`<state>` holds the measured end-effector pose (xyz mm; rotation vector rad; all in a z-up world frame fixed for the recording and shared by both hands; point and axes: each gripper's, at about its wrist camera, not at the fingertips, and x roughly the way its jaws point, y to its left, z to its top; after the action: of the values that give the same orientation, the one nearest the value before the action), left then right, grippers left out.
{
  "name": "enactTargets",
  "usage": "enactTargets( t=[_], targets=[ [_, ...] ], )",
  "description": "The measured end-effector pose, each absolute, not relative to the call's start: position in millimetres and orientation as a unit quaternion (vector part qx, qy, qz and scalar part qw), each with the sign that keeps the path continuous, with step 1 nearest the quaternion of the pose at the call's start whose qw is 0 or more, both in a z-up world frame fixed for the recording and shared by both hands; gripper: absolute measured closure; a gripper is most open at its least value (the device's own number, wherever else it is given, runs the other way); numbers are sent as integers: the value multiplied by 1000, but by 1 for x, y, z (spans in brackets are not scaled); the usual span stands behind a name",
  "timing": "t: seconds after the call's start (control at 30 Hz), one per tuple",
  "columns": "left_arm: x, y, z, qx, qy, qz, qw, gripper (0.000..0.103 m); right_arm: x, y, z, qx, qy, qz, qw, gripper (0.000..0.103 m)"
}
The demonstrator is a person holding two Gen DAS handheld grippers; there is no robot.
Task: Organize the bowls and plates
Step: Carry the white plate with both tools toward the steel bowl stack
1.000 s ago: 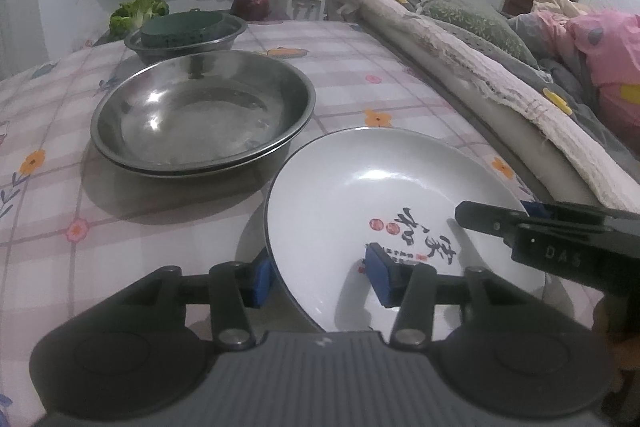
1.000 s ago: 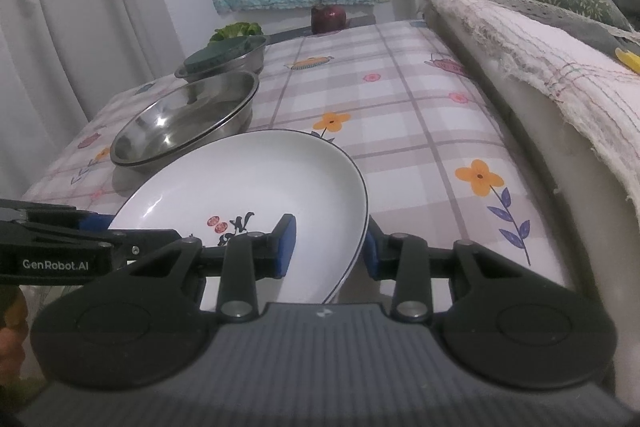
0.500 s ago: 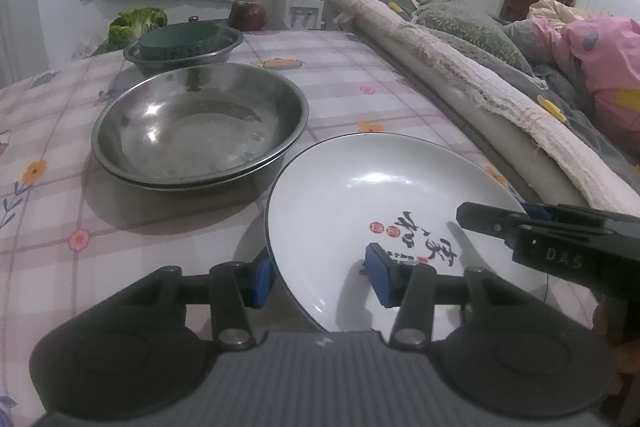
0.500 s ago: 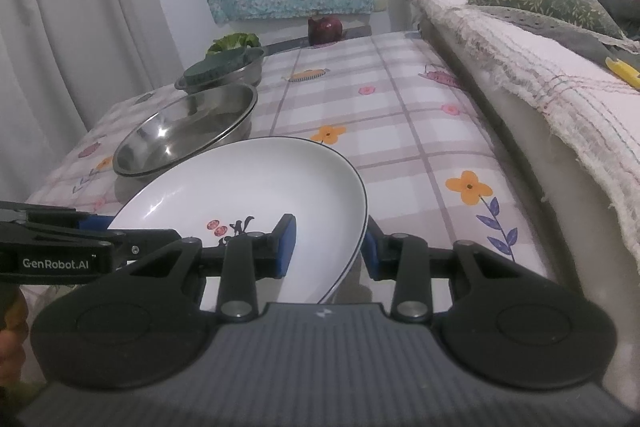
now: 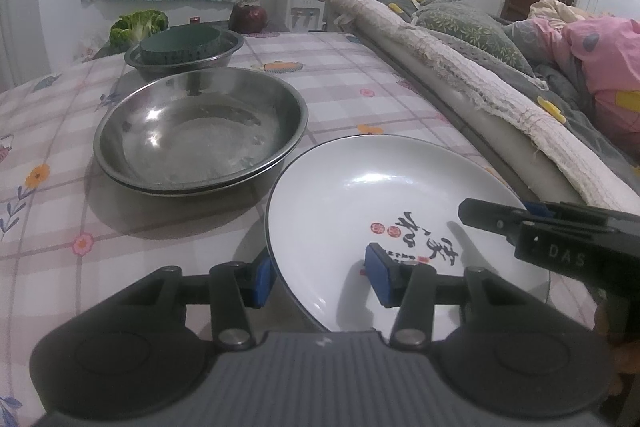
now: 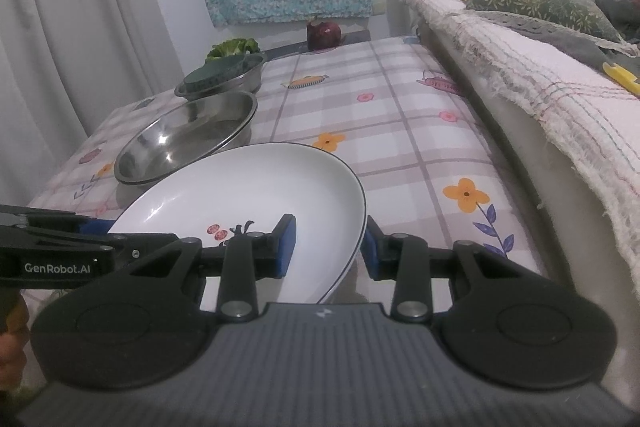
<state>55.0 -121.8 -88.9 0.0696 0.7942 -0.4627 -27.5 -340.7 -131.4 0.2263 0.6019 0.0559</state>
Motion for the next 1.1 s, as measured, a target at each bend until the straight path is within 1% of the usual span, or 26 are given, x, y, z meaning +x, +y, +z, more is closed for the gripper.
enactTargets(
  t=[0.7, 1.1],
  targets=[
    [50, -116, -70, 24, 361, -219, 906, 55, -28, -337, -113, 108, 273, 31, 955, 69],
    [59, -90, -51, 3, 338, -199, 920, 55, -7, -317, -91, 87, 255, 55, 961, 69]
  ],
)
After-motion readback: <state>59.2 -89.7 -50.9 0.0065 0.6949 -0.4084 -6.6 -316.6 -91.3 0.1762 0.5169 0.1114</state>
